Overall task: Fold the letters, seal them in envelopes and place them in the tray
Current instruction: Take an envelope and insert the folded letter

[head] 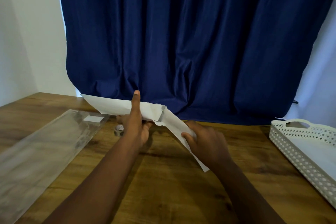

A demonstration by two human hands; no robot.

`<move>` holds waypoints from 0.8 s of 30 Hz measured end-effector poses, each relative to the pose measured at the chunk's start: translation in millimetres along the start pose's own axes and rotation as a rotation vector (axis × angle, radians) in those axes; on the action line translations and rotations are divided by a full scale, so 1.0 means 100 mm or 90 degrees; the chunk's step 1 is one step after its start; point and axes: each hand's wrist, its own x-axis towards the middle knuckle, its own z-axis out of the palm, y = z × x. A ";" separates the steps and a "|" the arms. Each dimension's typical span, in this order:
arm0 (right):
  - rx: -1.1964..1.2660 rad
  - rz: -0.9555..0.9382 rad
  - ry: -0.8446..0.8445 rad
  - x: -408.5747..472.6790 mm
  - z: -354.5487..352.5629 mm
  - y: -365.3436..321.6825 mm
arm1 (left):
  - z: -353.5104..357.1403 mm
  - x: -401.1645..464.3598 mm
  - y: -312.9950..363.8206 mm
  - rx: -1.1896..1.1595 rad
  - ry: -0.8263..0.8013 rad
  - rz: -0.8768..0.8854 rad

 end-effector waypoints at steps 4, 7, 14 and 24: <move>-0.045 -0.024 0.005 -0.01 -0.03 0.01 | 0.02 -0.02 -0.05 -0.005 -0.010 0.006; -0.043 -0.046 -0.024 -0.01 -0.03 0.02 | 0.01 -0.01 -0.04 -0.029 -0.006 -0.009; -0.024 -0.022 -0.023 -0.01 0.00 0.00 | 0.03 0.02 -0.14 0.068 -0.053 0.092; 0.123 0.063 0.077 0.01 -0.03 0.02 | 0.01 -0.06 -0.43 0.166 -0.120 0.099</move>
